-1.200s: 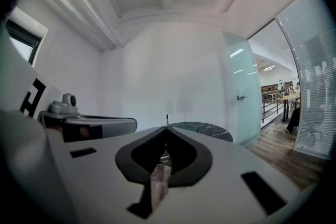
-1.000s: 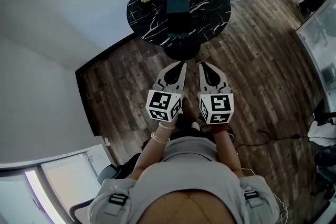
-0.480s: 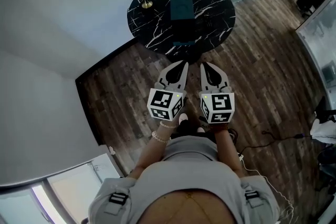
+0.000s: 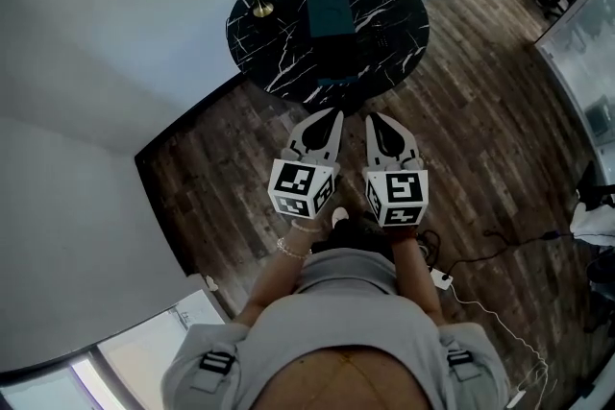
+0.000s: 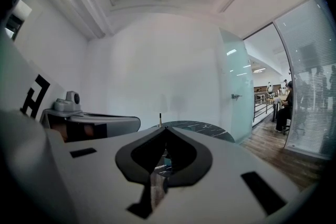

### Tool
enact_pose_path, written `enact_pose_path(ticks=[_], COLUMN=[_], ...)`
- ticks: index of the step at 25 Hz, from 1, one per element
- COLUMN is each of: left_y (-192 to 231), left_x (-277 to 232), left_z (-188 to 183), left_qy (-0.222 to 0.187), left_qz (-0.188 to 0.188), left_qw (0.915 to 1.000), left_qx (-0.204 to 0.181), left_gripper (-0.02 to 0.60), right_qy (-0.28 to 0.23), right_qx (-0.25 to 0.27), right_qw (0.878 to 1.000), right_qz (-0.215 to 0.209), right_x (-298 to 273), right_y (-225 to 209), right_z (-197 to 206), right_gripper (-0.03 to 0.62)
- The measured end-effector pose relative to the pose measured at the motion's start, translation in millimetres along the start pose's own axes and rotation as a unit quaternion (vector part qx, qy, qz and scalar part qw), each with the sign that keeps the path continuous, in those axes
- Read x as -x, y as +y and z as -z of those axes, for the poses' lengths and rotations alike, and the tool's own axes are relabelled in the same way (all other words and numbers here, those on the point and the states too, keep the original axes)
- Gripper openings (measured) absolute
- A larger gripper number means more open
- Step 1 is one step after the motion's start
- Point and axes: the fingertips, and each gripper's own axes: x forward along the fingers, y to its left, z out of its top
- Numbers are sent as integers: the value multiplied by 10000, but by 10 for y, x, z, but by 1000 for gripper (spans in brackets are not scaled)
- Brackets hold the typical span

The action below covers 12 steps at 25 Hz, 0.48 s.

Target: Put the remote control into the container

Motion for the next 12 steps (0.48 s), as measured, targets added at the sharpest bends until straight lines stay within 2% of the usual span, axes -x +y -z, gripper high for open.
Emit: enact_pose_path(ticks=[5,12], left_y=[28,157], left_x=[6,-65], left_z=[-19,30], left_qy=[13,27], left_qz=[36,-45], left_qw=[10000,9999], left_qx=[49,98], left_gripper=[2,2], right_qy=[40,129], right_qx=[-14,-11], right_qw=[9999,9999], right_qz=[112,22], right_x=[-23,-163], right_y=[-25,-14], right_z=[-12,9], right_gripper=[11,11])
